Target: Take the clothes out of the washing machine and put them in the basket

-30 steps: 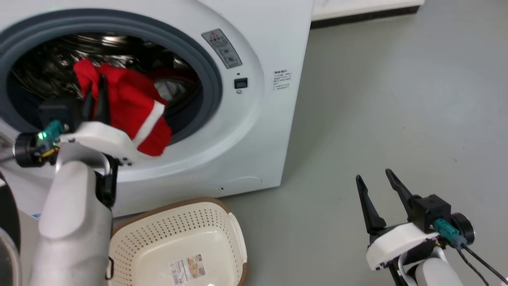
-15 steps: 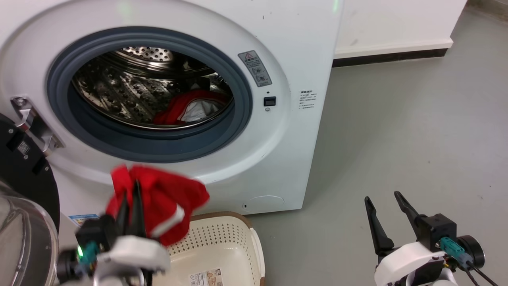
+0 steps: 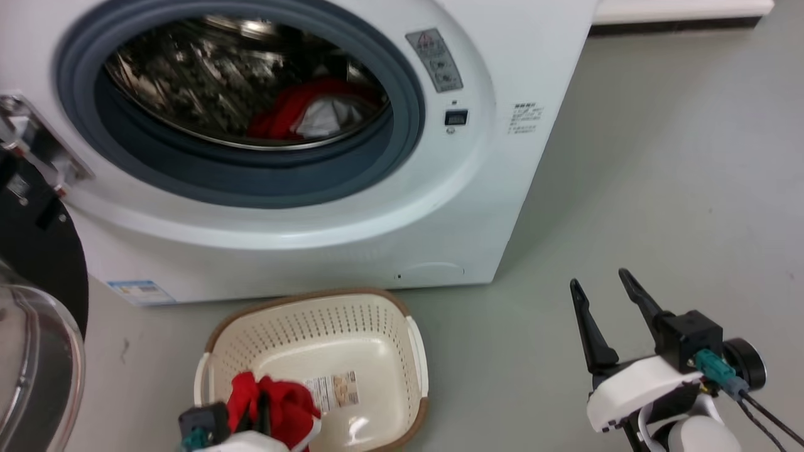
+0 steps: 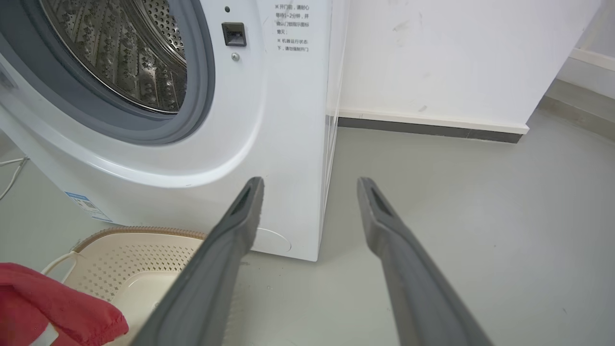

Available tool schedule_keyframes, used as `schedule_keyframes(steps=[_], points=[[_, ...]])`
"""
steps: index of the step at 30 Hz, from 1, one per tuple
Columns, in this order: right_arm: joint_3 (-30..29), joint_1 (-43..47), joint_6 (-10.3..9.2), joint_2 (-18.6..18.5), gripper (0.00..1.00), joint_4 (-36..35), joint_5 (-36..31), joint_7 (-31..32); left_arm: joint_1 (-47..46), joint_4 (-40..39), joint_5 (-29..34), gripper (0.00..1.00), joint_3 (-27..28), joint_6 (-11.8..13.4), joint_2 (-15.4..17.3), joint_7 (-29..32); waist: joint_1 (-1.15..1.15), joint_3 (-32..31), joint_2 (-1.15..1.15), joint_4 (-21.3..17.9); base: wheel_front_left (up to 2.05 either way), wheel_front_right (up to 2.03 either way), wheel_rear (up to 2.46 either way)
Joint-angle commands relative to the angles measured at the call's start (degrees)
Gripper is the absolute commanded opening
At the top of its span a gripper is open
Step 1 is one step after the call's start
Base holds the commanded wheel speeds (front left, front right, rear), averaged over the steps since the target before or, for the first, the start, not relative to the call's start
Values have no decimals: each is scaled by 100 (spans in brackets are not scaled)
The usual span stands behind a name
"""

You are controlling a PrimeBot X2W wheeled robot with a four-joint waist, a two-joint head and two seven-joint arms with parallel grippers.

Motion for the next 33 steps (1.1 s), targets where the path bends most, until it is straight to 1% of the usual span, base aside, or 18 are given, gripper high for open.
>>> schedule_keyframes(steps=[1, 8, 15, 16, 22, 27, 28, 29, 30, 33], points=[[30, -163, -4, -11, 100, -55, -2, -14, -391, 302, -36, 0, 9, -68, -1, -63, 0, 438, 0, -9, 0, 0, 0], [131, -499, -4, -11, 100, -118, 77, -89, -1529, 1357, -73, 0, 125, -176, 4, -100, 0, 1304, 0, -167, 0, 0, 0], [230, -835, -4, -11, 100, -134, 107, -195, -2401, 2245, -130, 0, 353, -189, 85, -93, 0, 2206, 0, -370, 0, 0, 0], [230, -835, -4, -11, 100, -134, 107, -195, -2401, 2245, -130, 0, 353, -189, 85, -93, 0, 2206, 0, -370, 0, 0, 0], [320, -1061, -4, -10, 100, -116, 116, -292, -2890, 3097, -291, 0, 546, -140, 147, -94, 0, 2789, 0, -485, 0, 0, 0], [352, -1188, -4, -11, 100, -65, 140, -372, -3138, 3555, -340, 0, 528, -230, 242, -65, 0, 3021, 0, -528, 0, 0, 0], [356, -1200, -4, -11, 100, -37, 142, -386, -3162, 3604, -347, 6, 525, -236, 248, -69, 0, 3019, 0, -528, 0, 0, 0], [355, -1209, -4, -11, 100, -3, 140, -393, -3172, 3633, -345, 44, 517, -239, 245, -76, 0, 2992, 0, -521, 0, 0, 0], [351, -1220, -4, -11, 100, 35, 134, -400, -3164, 3647, -333, 100, 502, -243, 244, -81, 0, 2944, 0, -507, 0, 0, 0], [340, -1214, -4, -11, 100, 164, 115, -437, -3078, 3679, -314, 100, 478, -294, 244, -95, 0, 2668, 0, -456, 0, 0, 0]])
